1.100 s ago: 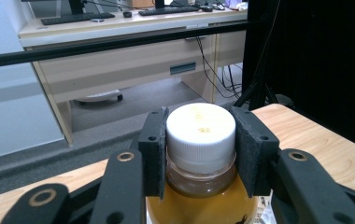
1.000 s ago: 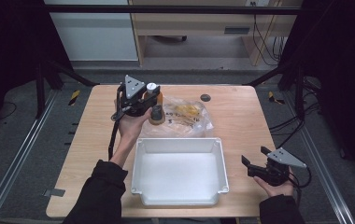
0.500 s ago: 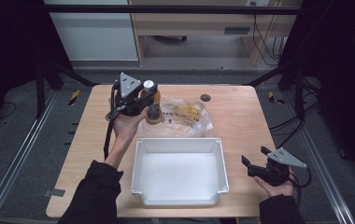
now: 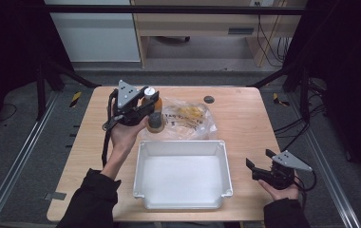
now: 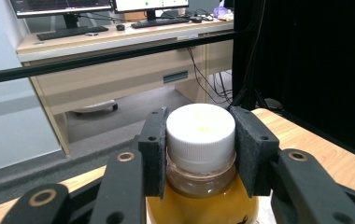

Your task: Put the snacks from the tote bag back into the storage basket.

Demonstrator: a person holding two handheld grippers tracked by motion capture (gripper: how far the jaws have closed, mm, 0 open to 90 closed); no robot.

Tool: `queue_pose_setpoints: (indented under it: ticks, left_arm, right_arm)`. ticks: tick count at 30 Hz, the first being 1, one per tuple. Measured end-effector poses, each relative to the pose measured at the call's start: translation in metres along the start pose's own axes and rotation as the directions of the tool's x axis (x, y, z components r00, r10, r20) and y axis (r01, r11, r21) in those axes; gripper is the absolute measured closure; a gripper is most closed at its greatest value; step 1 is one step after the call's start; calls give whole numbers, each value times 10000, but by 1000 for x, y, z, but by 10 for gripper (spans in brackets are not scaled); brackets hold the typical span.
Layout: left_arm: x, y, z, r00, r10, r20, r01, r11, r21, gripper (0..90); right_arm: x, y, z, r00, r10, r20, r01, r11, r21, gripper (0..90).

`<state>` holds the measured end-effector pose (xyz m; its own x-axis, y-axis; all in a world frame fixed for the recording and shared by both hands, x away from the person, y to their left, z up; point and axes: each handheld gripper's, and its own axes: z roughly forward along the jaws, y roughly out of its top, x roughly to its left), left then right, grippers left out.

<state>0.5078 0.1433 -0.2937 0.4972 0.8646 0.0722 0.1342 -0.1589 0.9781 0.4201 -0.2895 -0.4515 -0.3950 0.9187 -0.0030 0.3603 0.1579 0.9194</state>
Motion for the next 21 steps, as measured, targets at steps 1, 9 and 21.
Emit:
queue_pose_setpoints:
  ticks: [1, 9, 21]
  left_arm:
    - [0, 0, -1, 9999, 140, -18, -140, 9999, -59, 589]
    - [-6, -5, -12, 9997, 217, 116, -216, 9997, -71, 589]
    - [-15, -21, -21, 9983, 73, 575, -77, 9999, 70, 590]
  right_arm:
    - [0, 0, 0, 10000, -25, 6, 25, 10000, -11, 159]
    - [0, 0, 0, 10000, 14, 11, -14, 10000, -9, 159]
    - [-1, -1, -1, 10000, 58, 52, -58, 10000, 31, 160]
